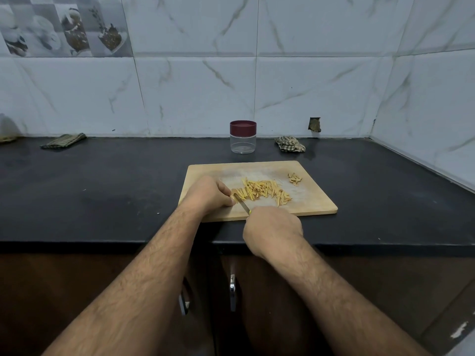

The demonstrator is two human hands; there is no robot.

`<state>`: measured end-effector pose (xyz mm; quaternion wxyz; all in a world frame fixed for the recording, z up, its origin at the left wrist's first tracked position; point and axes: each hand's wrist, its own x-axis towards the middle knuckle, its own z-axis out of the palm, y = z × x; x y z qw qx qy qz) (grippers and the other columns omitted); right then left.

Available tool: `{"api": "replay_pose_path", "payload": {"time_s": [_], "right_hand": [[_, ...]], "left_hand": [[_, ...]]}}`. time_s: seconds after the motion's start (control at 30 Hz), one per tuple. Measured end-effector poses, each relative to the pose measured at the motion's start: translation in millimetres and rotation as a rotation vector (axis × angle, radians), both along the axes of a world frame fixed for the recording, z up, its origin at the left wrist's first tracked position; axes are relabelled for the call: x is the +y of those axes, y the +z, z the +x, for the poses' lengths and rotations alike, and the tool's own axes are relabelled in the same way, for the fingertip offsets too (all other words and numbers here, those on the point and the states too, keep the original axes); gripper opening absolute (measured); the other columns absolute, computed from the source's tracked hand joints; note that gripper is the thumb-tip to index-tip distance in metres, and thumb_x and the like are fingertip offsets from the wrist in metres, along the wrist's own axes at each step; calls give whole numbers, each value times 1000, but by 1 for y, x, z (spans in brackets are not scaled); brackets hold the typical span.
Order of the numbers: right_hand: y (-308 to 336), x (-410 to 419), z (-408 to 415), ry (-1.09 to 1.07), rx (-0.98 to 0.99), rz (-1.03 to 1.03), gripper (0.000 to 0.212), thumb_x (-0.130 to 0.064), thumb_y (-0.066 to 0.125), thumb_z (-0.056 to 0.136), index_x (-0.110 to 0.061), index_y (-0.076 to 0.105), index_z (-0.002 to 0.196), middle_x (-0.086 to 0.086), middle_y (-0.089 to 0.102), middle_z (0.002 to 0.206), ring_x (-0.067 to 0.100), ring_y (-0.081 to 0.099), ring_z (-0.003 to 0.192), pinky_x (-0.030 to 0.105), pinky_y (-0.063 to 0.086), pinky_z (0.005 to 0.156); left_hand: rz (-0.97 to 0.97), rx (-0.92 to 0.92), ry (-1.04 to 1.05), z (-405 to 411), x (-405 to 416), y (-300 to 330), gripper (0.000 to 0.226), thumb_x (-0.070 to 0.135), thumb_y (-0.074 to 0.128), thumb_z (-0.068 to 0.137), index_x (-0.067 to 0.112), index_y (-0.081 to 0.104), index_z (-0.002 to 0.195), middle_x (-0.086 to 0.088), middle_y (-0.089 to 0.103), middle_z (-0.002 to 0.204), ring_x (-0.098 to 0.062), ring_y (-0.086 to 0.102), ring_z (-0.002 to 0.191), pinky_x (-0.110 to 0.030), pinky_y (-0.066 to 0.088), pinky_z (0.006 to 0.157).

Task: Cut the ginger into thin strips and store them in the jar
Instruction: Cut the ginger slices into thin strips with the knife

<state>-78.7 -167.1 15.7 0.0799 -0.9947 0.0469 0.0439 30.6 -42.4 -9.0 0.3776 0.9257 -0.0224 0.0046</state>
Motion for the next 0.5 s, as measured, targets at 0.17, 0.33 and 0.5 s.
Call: {"api": "replay_pose_path", "payload": {"time_s": [0.17,0.33,0.5], "right_hand": [[-1,-1,0,2,-14,22,28,-13,53,94,-16,60,120,4,57,103,23,48,85,33,41,69],[0,1,2,14,-6,-8,28,-11,53,92,-17,60,119,3,51,96,24,48,84,33,41,67],[2,0,2,31,-12,-34,28,-13,52,95,-18,58,122,2,51,97,24,48,86,34,42,69]], "left_hand": [[20,29,-23,2,1,3,20,19,78,82,20,78,103,5,72,109,-12,61,104,-28,48,92],[106,-58,3,0,-4,1,16,28,72,88,21,79,101,4,73,101,-13,64,98,-29,51,85],[119,-95,60,1,-5,-3,11,27,74,86,24,79,95,6,73,98,-12,63,92,-27,50,77]]}}
